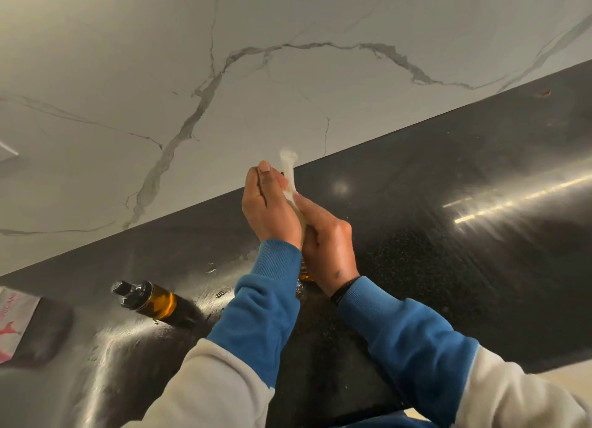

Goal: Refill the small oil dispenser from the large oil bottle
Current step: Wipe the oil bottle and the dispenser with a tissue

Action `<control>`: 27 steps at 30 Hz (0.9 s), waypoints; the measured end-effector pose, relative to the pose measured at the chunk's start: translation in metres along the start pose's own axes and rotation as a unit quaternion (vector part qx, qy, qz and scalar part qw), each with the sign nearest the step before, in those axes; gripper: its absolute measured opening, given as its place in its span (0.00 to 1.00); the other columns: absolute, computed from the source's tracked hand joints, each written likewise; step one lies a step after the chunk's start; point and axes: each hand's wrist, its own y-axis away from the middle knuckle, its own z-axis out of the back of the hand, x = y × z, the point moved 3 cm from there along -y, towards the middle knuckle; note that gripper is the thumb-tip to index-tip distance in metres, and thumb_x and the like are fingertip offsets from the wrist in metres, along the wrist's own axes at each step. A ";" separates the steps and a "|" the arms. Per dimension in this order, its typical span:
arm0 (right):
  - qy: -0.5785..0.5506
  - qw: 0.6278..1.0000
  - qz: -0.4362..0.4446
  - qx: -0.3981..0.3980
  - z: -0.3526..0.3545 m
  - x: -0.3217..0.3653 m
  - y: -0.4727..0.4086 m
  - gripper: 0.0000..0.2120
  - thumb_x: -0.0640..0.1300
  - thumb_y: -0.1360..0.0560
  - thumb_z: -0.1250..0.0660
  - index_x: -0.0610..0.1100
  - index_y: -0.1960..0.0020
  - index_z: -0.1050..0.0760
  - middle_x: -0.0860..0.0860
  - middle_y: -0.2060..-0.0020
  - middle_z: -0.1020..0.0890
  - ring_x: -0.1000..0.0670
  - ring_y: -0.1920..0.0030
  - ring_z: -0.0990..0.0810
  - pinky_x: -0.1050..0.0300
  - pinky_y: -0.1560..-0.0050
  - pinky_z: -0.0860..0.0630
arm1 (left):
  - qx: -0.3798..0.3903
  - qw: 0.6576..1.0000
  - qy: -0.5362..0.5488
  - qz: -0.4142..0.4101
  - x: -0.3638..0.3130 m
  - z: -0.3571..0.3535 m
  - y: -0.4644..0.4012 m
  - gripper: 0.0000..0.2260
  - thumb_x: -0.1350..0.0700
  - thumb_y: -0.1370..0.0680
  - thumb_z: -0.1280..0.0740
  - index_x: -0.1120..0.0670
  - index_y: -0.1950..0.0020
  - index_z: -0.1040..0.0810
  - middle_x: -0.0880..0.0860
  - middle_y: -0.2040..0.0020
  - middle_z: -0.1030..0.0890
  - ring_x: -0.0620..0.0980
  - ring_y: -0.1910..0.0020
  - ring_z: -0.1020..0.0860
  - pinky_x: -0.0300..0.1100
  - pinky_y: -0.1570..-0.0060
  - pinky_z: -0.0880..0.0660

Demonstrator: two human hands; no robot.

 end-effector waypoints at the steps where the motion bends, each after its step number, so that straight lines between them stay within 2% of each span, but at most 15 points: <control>1: 0.025 1.000 -0.014 0.011 0.000 -0.015 0.007 0.16 0.34 0.22 0.38 0.41 0.37 0.20 0.47 0.45 0.15 0.54 0.45 0.17 0.61 0.44 0.22 | -0.002 1.000 -0.002 -0.004 0.000 0.000 0.000 0.18 0.53 0.15 0.43 0.57 0.64 0.28 0.53 0.66 0.26 0.46 0.66 0.28 0.39 0.59 0.28; 3: 0.086 0.988 -0.107 0.067 0.001 -0.049 0.024 0.10 0.37 0.21 0.40 0.46 0.51 0.20 0.51 0.60 0.17 0.54 0.61 0.19 0.56 0.59 0.22 | -0.008 0.999 -0.034 -0.024 0.000 -0.001 0.001 0.18 0.50 0.16 0.43 0.53 0.65 0.28 0.57 0.63 0.24 0.44 0.65 0.27 0.38 0.57 0.28; 4: 0.126 0.973 -0.161 0.106 0.002 -0.065 0.035 0.10 0.38 0.21 0.40 0.48 0.56 0.24 0.52 0.65 0.20 0.53 0.66 0.23 0.54 0.62 0.25 | -0.017 0.998 -0.054 -0.033 0.000 -0.002 0.002 0.18 0.50 0.16 0.43 0.52 0.65 0.28 0.57 0.63 0.24 0.42 0.65 0.27 0.35 0.57 0.29; 6: 0.196 0.933 -0.245 0.179 0.002 -0.086 0.054 0.08 0.40 0.20 0.40 0.47 0.55 0.25 0.50 0.62 0.21 0.51 0.62 0.22 0.52 0.58 0.23 | -0.037 0.995 -0.080 -0.042 -0.001 -0.005 0.006 0.18 0.50 0.16 0.44 0.51 0.65 0.29 0.55 0.63 0.23 0.44 0.65 0.26 0.36 0.59 0.28; 8: 0.214 0.914 -0.281 0.199 0.002 -0.091 0.058 0.07 0.40 0.20 0.40 0.45 0.50 0.23 0.48 0.57 0.19 0.49 0.57 0.20 0.51 0.52 0.20 | -0.042 0.994 -0.091 -0.033 -0.005 -0.009 0.008 0.18 0.47 0.16 0.45 0.48 0.66 0.30 0.54 0.65 0.24 0.49 0.66 0.26 0.44 0.60 0.25; 11: 0.154 0.938 -0.277 0.138 0.002 -0.079 0.039 0.11 0.37 0.21 0.40 0.44 0.48 0.19 0.48 0.58 0.17 0.49 0.57 0.18 0.49 0.52 0.18 | -0.026 0.997 -0.066 0.003 -0.007 -0.010 0.005 0.19 0.48 0.17 0.45 0.47 0.68 0.31 0.48 0.70 0.28 0.48 0.69 0.30 0.48 0.61 0.27; 15: 0.047 0.986 -0.153 0.040 0.008 -0.026 0.001 0.20 0.29 0.23 0.41 0.42 0.38 0.19 0.48 0.50 0.14 0.53 0.53 0.16 0.69 0.51 0.23 | 0.039 0.998 0.041 0.039 -0.011 -0.008 -0.003 0.21 0.54 0.20 0.41 0.45 0.75 0.34 0.43 0.75 0.34 0.45 0.72 0.36 0.43 0.66 0.34; 16: 0.023 0.992 -0.123 0.025 0.008 -0.013 -0.007 0.21 0.28 0.25 0.41 0.41 0.37 0.20 0.48 0.48 0.15 0.54 0.51 0.17 0.71 0.50 0.24 | 0.057 0.996 0.057 0.041 -0.011 -0.007 -0.005 0.21 0.57 0.21 0.41 0.48 0.75 0.35 0.44 0.76 0.35 0.45 0.73 0.37 0.41 0.67 0.35; 18: -0.016 0.998 -0.063 0.010 0.008 0.005 -0.014 0.22 0.27 0.25 0.41 0.40 0.37 0.20 0.48 0.45 0.15 0.54 0.48 0.17 0.68 0.46 0.23 | 0.086 0.993 0.073 0.039 -0.010 -0.007 -0.010 0.23 0.61 0.19 0.41 0.51 0.76 0.36 0.47 0.77 0.35 0.45 0.74 0.36 0.37 0.67 0.34; 20: -0.004 1.000 -0.010 -0.009 0.007 0.007 -0.011 0.21 0.28 0.25 0.41 0.39 0.37 0.21 0.48 0.43 0.16 0.55 0.43 0.18 0.66 0.43 0.23 | 0.092 0.992 0.081 0.039 -0.009 -0.006 -0.013 0.23 0.60 0.17 0.41 0.54 0.74 0.37 0.51 0.75 0.35 0.46 0.73 0.36 0.36 0.67 0.34; 21: 0.017 1.000 0.000 -0.019 0.006 -0.001 -0.005 0.20 0.28 0.25 0.41 0.39 0.38 0.20 0.50 0.45 0.16 0.57 0.45 0.19 0.67 0.44 0.23 | 0.090 0.992 0.076 0.036 -0.008 -0.005 -0.012 0.23 0.57 0.17 0.41 0.56 0.72 0.36 0.54 0.74 0.35 0.47 0.72 0.35 0.37 0.66 0.34; 22: 0.042 0.999 -0.014 -0.018 0.006 -0.012 0.003 0.19 0.29 0.25 0.41 0.40 0.41 0.19 0.52 0.51 0.16 0.58 0.51 0.18 0.67 0.50 0.23 | 0.082 0.994 0.061 0.030 -0.007 -0.004 -0.011 0.23 0.55 0.16 0.41 0.58 0.71 0.33 0.55 0.73 0.33 0.47 0.72 0.34 0.36 0.65 0.33; 24: 0.096 0.990 -0.097 0.032 0.004 -0.045 0.019 0.15 0.32 0.22 0.41 0.45 0.47 0.20 0.52 0.61 0.17 0.57 0.63 0.21 0.60 0.60 0.22 | 0.052 0.998 0.021 0.019 -0.003 -0.004 -0.005 0.22 0.54 0.15 0.43 0.62 0.67 0.27 0.56 0.71 0.28 0.45 0.71 0.30 0.33 0.64 0.31; 27: 0.177 0.945 -0.239 0.136 0.000 -0.089 0.045 0.10 0.39 0.20 0.40 0.47 0.44 0.22 0.51 0.58 0.18 0.52 0.56 0.18 0.56 0.55 0.20 | -0.010 1.000 -0.006 0.013 -0.003 -0.006 0.005 0.17 0.53 0.15 0.44 0.55 0.60 0.23 0.50 0.68 0.23 0.45 0.67 0.24 0.35 0.58 0.27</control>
